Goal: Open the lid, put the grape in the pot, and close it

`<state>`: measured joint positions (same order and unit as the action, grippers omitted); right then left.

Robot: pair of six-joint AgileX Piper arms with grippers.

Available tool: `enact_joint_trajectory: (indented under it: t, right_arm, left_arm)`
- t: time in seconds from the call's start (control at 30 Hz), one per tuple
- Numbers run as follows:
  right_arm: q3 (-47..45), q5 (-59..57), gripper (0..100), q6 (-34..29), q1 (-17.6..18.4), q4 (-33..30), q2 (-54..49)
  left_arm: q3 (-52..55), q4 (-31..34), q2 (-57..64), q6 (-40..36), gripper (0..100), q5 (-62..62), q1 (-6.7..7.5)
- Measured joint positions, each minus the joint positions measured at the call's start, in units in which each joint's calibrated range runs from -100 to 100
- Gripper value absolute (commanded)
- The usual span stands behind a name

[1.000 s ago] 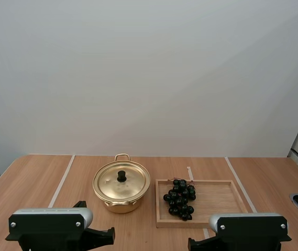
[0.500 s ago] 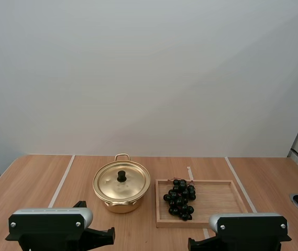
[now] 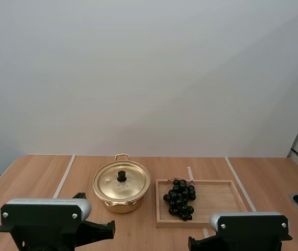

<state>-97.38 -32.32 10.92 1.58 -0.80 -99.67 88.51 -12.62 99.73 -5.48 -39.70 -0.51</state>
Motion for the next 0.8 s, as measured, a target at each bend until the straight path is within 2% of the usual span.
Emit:
enact_joint_trajectory:
  t: [0.37,0.43,0.53,0.7,0.77,0.8]
  right_arm:
    - [10.8,-3.6,0,0.0,0.0,0.0,-0.1]
    - [14.8,-4.0,0,0.0,0.0,0.0,-0.1]
    - [19.3,-8.8,0,0.0,0.0,-2.7,-0.2]
    - [24.7,-20.6,0,0.0,0.0,-3.5,1.3]
    - [26.2,-24.9,0,0.0,0.0,-3.8,4.8]
    - [26.5,-25.5,8,0.0,0.0,-3.9,5.4]
  left_arm:
    - [-9.6,0.0,0.0,3.0,0,-3.8,0.0]
    - [-16.1,1.1,0.1,4.7,0,-6.7,0.0]
    - [-18.0,2.1,0.1,4.8,0,-10.4,0.0]
    - [-19.5,3.0,0.1,4.8,0,-13.1,0.0]
    - [-19.6,3.5,-0.3,4.5,4,-16.2,0.0]
    - [-19.6,3.9,-1.4,3.9,10,-17.5,0.0]
